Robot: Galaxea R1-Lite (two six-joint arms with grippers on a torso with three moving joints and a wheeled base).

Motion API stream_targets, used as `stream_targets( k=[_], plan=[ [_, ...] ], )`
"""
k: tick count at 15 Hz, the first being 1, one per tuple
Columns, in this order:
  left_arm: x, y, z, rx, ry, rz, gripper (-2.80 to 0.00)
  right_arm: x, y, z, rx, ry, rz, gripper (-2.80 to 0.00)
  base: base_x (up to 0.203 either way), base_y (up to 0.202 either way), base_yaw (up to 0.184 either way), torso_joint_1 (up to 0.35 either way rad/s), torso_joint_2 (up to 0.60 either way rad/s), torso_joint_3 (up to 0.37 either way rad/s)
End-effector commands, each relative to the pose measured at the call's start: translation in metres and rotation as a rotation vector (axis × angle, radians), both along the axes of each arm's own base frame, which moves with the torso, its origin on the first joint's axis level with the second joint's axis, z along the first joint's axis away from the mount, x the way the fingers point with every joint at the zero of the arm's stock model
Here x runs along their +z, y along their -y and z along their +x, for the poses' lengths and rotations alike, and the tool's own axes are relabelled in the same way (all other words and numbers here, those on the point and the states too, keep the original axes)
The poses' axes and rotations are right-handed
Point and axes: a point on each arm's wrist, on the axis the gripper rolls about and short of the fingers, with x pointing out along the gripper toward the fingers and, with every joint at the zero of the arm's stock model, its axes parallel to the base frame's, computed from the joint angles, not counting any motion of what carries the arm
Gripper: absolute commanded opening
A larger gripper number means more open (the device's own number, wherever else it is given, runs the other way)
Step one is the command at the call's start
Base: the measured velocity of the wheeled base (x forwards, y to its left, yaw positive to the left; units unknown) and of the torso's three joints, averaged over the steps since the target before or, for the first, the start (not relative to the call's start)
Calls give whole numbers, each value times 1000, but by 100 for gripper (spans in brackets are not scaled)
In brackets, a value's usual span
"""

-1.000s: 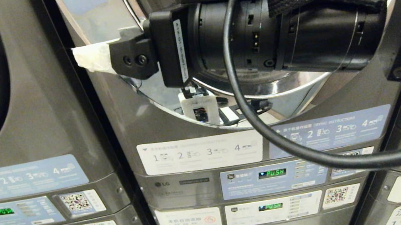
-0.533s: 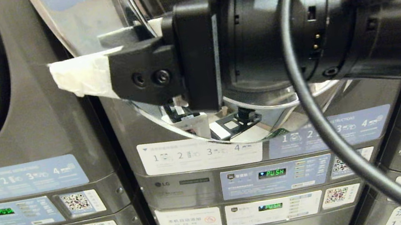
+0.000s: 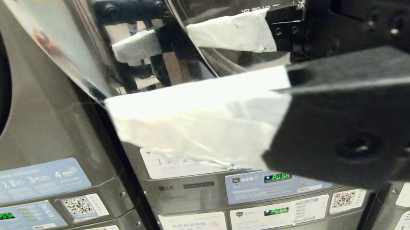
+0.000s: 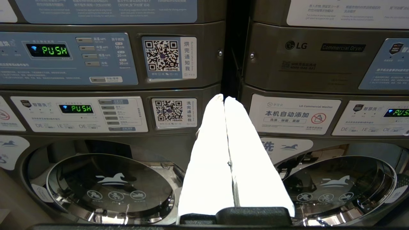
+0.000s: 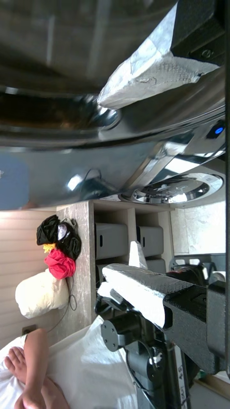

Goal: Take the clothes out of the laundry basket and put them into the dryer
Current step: Open the dryer

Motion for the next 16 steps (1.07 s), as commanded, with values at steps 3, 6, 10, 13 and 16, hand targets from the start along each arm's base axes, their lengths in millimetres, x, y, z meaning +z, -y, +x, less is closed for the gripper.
stream_targets(
  k=[3, 6, 10, 13, 16],
  plan=[
    [0, 0, 0, 0, 0, 0, -280, 13, 29, -16, -53, -18, 71, 0, 0, 0, 0, 0, 0, 0],
    [0, 0, 0, 0, 0, 0, -280, 27, 56, -28, -159, -36, 156, 0, 0, 0, 0, 0, 0, 0],
    [0, 0, 0, 0, 0, 0, -280, 28, 114, -59, -300, -104, 164, 0, 0, 0, 0, 0, 0, 0],
    [0, 0, 0, 0, 0, 0, -280, 6, 173, -90, -379, -128, 171, -280, 0, 0, 0, 0, 0, 0],
    [0, 0, 0, 0, 0, 0, -280, -45, 201, -102, -645, -232, 112, -280, 0, 0, 0, 0, 0, 0]
  ],
)
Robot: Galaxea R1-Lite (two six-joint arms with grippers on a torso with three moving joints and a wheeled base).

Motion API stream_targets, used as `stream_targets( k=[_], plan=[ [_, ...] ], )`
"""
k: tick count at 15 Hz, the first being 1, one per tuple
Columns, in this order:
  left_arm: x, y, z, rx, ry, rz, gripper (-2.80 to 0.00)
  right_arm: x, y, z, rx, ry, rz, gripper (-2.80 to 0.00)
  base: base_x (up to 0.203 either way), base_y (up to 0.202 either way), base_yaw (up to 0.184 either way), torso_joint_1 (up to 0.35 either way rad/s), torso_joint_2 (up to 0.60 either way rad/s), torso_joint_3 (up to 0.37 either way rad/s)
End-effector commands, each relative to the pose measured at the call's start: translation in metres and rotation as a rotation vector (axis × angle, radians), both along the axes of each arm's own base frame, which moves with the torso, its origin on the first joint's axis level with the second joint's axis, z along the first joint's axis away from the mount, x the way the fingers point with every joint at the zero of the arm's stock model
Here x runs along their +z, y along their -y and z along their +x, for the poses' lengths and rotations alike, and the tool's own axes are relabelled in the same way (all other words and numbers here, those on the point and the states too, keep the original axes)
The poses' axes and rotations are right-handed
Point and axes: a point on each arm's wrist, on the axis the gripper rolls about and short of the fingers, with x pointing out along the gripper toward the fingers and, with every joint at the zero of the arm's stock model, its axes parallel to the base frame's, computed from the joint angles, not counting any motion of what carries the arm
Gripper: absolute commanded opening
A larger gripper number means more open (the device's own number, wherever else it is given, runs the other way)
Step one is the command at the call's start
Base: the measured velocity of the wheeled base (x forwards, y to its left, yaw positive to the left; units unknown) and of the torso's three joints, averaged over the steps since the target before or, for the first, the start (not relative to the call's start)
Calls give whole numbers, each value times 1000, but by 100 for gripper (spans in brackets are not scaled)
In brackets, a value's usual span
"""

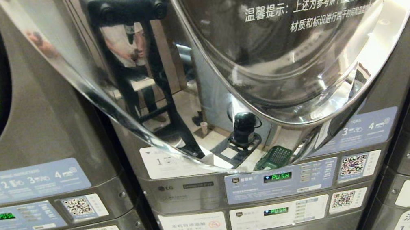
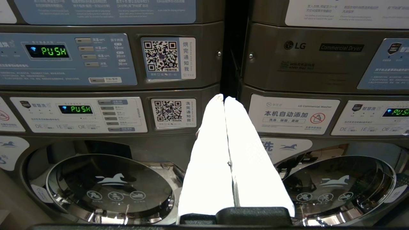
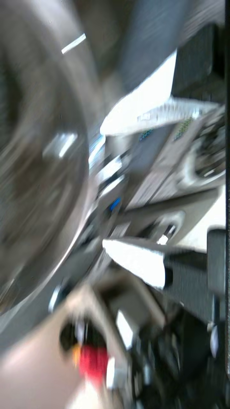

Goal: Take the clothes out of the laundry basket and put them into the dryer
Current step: Open the dryer

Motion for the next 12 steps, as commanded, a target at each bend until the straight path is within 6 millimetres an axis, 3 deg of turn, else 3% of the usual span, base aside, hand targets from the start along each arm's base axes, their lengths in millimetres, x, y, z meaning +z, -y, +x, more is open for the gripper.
stream_targets(
  k=[1, 4, 6, 10, 12],
  plan=[
    [0, 0, 0, 0, 0, 0, -280, -40, 22, -13, -218, -57, -17, -280, 0, 0, 0, 0, 0, 0],
    [0, 0, 0, 0, 0, 0, -280, -130, 29, 4, -623, -265, -138, -280, 0, 0, 0, 0, 0, 0],
    [0, 0, 0, 0, 0, 0, -280, -177, 35, -1, -721, -303, -233, -280, 0, 0, 0, 0, 0, 0],
    [0, 0, 0, 0, 0, 0, -280, -225, 38, -36, -657, -105, -387, -280, 0, 0, 0, 0, 0, 0],
    [0, 0, 0, 0, 0, 0, -280, -242, 36, -40, -586, -99, -422, -280, 0, 0, 0, 0, 0, 0]
  ],
)
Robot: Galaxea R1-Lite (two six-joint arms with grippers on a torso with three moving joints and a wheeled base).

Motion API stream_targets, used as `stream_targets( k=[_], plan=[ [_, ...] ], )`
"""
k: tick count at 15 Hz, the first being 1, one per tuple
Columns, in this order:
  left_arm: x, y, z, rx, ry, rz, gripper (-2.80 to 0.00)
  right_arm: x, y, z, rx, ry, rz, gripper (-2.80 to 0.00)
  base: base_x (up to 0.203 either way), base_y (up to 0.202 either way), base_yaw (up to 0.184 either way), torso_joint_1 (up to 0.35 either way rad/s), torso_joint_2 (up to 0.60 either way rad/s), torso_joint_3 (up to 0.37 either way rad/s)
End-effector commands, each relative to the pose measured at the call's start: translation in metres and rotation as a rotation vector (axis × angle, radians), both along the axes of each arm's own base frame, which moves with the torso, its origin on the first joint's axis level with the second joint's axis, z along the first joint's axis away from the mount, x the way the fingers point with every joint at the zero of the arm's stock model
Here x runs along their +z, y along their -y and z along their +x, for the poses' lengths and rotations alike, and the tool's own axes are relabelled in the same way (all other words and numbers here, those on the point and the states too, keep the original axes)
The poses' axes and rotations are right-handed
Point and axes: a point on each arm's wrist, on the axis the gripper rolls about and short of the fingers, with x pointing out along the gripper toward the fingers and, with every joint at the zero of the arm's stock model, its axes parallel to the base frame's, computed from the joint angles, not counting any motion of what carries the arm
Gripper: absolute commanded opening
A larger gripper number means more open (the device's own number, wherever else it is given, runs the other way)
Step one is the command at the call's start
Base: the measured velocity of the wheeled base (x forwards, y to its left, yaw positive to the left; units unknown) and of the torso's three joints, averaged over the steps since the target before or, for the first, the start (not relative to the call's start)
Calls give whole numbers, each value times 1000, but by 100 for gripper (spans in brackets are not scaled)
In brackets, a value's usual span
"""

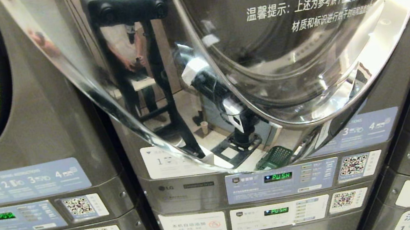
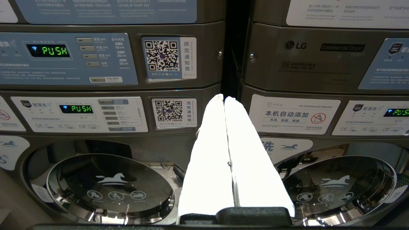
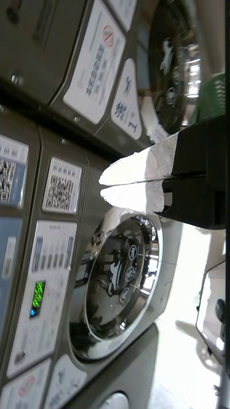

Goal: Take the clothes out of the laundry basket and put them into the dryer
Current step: Open the dryer

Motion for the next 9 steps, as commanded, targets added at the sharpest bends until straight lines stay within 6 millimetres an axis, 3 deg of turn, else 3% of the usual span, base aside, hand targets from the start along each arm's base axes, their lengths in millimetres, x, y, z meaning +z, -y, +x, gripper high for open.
stream_targets(
  k=[1, 5, 9],
  plan=[
    [0, 0, 0, 0, 0, 0, -280, -9, 0, -10, -11, 86, -4, -280, 0, 0, 0, 0, 0, 0],
    [0, 0, 0, 0, 0, 0, -280, -11, 0, -27, -42, 311, 4, -280, 0, 0, 0, 0, 0, 0],
    [0, 0, 0, 0, 0, 0, -280, -11, 1, -27, -101, 310, 85, -280, 0, 0, 0, 0, 0, 0]
  ],
)
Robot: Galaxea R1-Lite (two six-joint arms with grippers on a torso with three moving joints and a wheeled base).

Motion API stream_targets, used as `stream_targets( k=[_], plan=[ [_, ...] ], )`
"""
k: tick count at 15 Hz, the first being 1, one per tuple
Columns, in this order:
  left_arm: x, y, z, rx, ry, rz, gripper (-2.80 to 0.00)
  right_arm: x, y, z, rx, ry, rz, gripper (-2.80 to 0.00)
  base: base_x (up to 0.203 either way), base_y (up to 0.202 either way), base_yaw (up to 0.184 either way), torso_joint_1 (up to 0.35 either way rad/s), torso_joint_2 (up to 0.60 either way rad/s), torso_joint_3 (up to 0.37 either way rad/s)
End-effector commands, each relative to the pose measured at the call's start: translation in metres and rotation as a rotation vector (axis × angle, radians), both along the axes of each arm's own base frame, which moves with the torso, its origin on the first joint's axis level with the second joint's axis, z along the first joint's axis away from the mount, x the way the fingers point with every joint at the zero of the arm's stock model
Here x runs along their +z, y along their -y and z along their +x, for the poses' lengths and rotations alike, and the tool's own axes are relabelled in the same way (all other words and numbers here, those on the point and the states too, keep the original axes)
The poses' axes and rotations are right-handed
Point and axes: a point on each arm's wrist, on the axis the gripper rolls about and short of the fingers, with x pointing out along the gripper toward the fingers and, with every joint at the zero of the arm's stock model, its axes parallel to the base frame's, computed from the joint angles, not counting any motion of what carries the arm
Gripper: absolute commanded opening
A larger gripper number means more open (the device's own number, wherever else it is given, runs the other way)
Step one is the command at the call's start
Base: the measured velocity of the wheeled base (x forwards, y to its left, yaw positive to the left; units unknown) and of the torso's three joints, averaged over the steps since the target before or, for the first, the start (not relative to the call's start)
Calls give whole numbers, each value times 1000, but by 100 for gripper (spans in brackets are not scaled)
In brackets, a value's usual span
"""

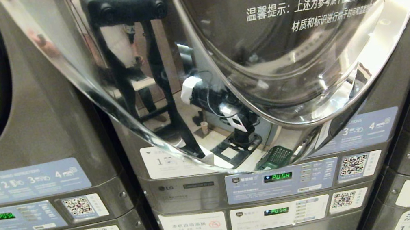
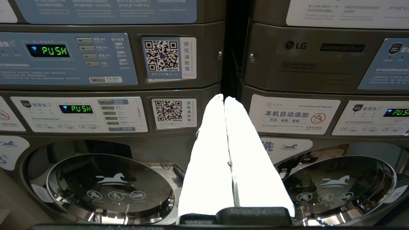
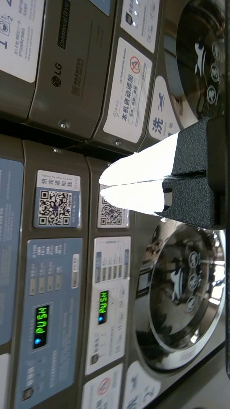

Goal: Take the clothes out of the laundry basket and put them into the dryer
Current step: Open the dryer

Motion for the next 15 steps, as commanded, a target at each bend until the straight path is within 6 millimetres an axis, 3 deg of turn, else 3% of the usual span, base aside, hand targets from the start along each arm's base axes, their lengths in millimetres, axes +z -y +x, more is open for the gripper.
stream_targets(
  k=[1, 10, 15],
  plan=[
    [0, 0, 0, 0, 0, 0, -280, 0, 0, -1, -4, 21, 27, -280, 0, 0, 0, 0, 0, 0],
    [0, 0, 0, 0, 0, 2, -280, -1, 0, -1, -20, 21, 55, -280, 0, 0, 0, 0, 0, 0],
    [0, 0, 0, 0, 0, 2, -280, 0, 0, -1, -20, 22, 63, -280, -161, 0, 1, 1, 8, 0]
  ],
)
